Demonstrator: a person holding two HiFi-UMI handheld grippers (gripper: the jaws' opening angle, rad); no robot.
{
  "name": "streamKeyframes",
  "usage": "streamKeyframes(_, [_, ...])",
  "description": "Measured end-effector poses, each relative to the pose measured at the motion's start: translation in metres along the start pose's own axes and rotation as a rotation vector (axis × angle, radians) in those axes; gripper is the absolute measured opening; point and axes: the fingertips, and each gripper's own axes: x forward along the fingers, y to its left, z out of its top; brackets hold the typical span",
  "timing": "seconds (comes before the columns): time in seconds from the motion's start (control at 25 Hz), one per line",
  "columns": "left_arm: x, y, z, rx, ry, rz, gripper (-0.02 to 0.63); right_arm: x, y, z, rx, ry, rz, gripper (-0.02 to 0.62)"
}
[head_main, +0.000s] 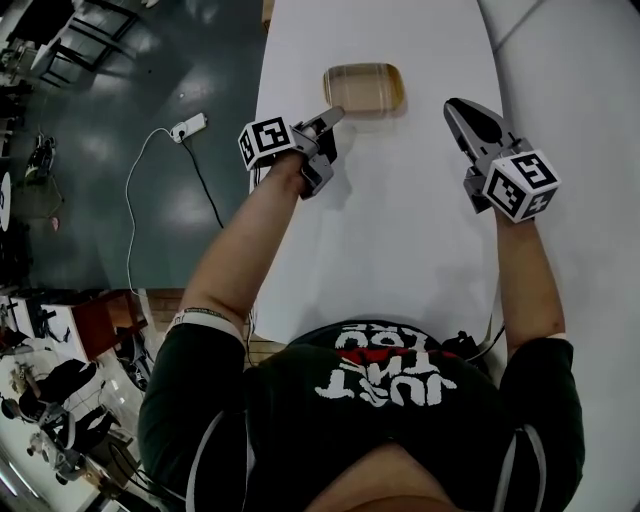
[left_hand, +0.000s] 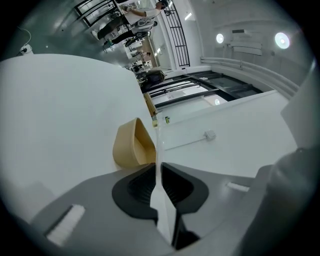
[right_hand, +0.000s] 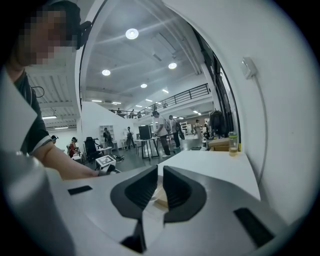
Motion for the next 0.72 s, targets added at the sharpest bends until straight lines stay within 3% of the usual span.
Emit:
streamKeyframes(0.36, [0.001, -0.022, 0.001, 0.085, -0.015, -0.039, 0.040, -0.012, -0.006, -0.006, -0.018, -0.010, -0.037, 0.009])
streamKeyframes(0.72, [-0.010, -0.070, 0.016, 0.183, -0.054, -0.078, 0.039, -0.035, -0.003, 0.021, -0.061, -0.040, -0.082, 0.009])
